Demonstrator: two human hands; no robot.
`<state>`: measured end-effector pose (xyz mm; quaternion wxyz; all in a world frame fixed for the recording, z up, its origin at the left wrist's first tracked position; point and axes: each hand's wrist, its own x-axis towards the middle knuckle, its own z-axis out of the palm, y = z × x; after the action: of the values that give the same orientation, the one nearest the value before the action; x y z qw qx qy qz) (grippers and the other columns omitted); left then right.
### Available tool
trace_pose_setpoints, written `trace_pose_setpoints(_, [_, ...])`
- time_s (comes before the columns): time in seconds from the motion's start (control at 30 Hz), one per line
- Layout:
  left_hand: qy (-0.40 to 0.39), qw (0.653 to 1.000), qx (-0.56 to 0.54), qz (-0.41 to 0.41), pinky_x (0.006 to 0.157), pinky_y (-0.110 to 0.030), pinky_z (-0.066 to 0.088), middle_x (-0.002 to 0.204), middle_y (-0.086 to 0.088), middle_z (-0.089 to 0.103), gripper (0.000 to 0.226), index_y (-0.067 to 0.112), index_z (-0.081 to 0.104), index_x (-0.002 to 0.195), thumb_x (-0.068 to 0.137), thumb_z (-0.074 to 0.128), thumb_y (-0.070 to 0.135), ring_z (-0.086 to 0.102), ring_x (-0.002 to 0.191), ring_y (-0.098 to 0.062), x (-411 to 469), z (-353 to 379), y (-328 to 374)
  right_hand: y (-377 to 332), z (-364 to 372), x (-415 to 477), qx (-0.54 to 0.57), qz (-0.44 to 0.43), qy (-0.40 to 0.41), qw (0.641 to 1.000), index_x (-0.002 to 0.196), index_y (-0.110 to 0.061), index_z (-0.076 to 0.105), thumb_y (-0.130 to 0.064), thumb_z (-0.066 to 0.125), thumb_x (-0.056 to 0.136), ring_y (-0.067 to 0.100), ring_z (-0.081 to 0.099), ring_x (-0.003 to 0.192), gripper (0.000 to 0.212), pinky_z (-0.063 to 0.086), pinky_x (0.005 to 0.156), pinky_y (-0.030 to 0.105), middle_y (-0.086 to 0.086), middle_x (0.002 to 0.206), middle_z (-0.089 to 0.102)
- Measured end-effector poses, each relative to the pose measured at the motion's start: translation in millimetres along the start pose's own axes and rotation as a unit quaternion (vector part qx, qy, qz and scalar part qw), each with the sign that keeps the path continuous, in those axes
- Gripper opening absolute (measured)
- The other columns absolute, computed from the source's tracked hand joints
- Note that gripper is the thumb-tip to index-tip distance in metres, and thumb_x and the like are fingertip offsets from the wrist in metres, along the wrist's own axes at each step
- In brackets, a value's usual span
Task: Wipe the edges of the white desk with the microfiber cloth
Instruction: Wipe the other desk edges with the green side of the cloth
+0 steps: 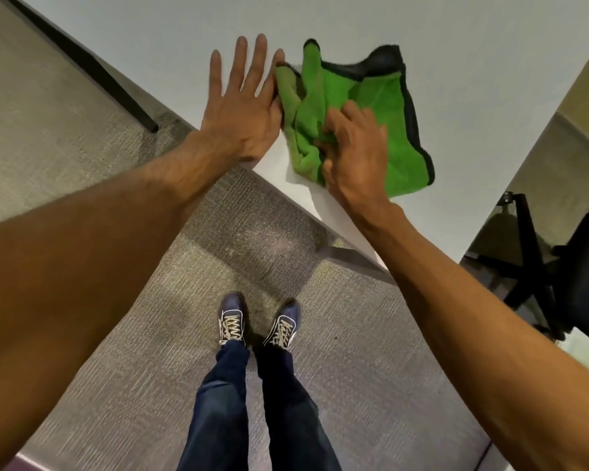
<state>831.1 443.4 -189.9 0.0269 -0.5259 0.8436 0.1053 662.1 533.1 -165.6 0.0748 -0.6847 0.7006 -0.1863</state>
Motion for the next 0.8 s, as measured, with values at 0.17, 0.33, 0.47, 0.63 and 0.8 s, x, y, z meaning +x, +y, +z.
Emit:
trace_pose_setpoints(0.17, [-0.04,0.999,0.007,-0.001,0.116,-0.068,-0.014,0.168,-0.008,-0.02,0.063,0.022,-0.015,0.159,0.105,0.001,0.05,-0.02,0.154,-0.031,3,-4,-6,11,-7,-47,-0.02,-0.024,-0.027,0.999,0.077,-0.01,0.058,0.01,0.067,0.069,0.027,0.049,0.073,0.024,0.036,0.063,0.04,0.008,0.078,0.055])
trace_pose_setpoints(0.33, [-0.05,0.999,0.0,0.007,0.115,-0.073,-0.009,0.168,-0.01,-0.019,0.068,0.02,-0.014,0.16,0.103,0.003,0.053,-0.019,0.154,-0.034,4,-5,-6,-1,3,-6,-0.019,-0.037,-0.001,0.999,0.077,-0.011,0.057,0.007,0.06,0.067,0.027,0.051,0.073,0.02,0.038,0.063,0.042,0.005,0.077,0.051])
trace_pose_setpoints(0.47, [-0.049,0.999,0.007,0.016,0.114,-0.076,-0.006,0.168,-0.012,-0.018,0.07,0.018,-0.013,0.16,0.1,0.001,0.05,-0.018,0.154,-0.035,2,-5,-8,-9,5,-10,0.002,-0.015,0.024,1.0,0.076,-0.013,0.052,0.005,0.055,0.064,0.023,0.045,0.074,0.022,0.031,0.064,0.038,-0.002,0.079,0.038])
trace_pose_setpoints(0.63, [-0.002,0.999,0.021,0.025,0.111,-0.08,-0.003,0.17,-0.005,-0.01,0.065,0.025,-0.006,0.162,0.105,0.002,0.055,-0.01,0.156,-0.026,-5,-2,-12,15,-11,-70,-0.01,-0.018,-0.028,0.999,0.081,-0.01,0.062,0.003,0.073,0.073,0.027,0.051,0.076,0.019,0.039,0.064,0.043,0.007,0.081,0.054])
trace_pose_setpoints(0.8, [0.025,0.999,0.032,0.019,0.109,-0.082,0.002,0.17,-0.003,-0.004,0.065,0.026,-0.002,0.162,0.104,-0.001,0.056,-0.006,0.157,-0.025,-3,6,-13,25,-13,-38,0.026,0.039,-0.018,0.999,0.081,-0.009,0.063,-0.001,0.075,0.076,0.024,0.049,0.081,0.015,0.036,0.071,0.042,0.0,0.084,0.047])
